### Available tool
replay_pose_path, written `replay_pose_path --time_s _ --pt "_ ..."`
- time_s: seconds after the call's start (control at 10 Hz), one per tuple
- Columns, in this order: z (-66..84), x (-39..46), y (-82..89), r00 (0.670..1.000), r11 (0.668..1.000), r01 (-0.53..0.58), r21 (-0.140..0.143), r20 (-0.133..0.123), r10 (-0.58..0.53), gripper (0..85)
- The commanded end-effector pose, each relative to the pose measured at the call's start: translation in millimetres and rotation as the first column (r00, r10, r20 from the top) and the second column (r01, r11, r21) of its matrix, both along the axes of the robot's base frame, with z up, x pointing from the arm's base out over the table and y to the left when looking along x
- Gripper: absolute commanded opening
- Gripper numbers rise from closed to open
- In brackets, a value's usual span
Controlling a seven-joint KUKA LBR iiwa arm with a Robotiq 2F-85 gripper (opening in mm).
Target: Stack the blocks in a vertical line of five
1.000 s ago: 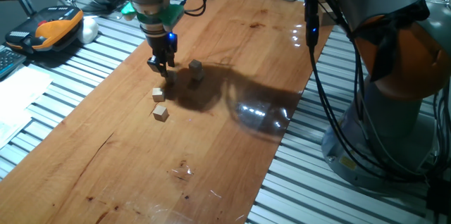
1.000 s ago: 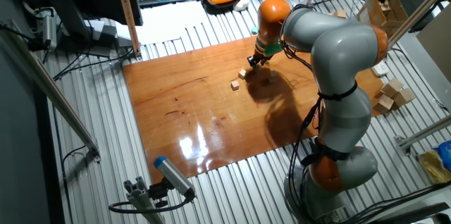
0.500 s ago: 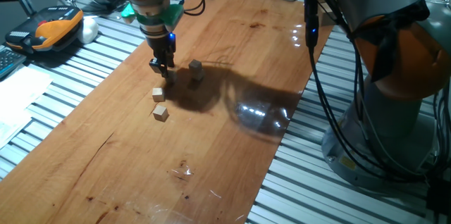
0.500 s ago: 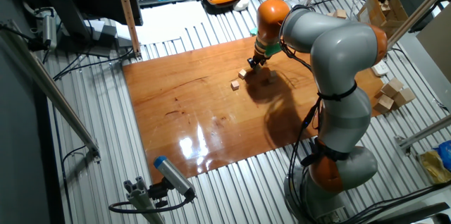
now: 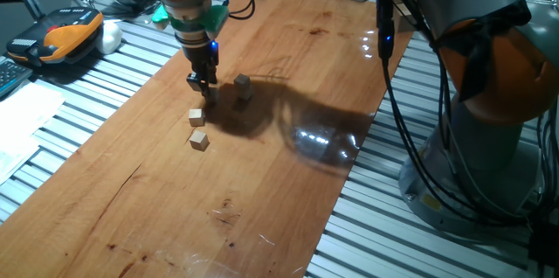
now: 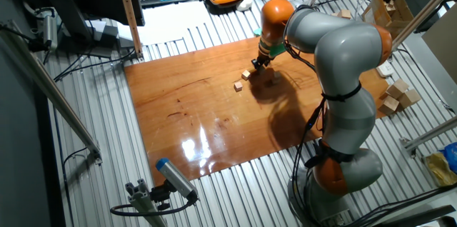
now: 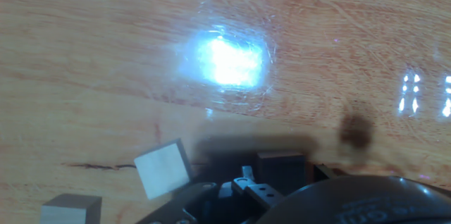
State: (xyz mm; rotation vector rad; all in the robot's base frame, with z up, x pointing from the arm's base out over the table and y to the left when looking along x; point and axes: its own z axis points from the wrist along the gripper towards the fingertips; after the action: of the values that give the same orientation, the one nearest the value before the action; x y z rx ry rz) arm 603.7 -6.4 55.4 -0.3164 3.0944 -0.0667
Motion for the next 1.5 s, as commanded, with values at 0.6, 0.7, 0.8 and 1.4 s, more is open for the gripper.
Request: replay_pose_path --time_s 0.6,0.7,0.8,1.4 --pt "-5.4 0.8 -2.2 1.0 1.0 0.02 -0.001 -0.002 -0.02 34.0" --pt "-5.7 0.9 -2.2 1.0 1.0 0.021 -0.001 -0.002 -0.021 34.0" --pt "-6.3 1.0 -2.1 1.0 1.0 0.023 -0.001 -0.002 -0.023 34.0" --pt "-12.5 1.2 -1.6 1.0 1.0 0.027 -0.003 0.001 -0.027 34.0"
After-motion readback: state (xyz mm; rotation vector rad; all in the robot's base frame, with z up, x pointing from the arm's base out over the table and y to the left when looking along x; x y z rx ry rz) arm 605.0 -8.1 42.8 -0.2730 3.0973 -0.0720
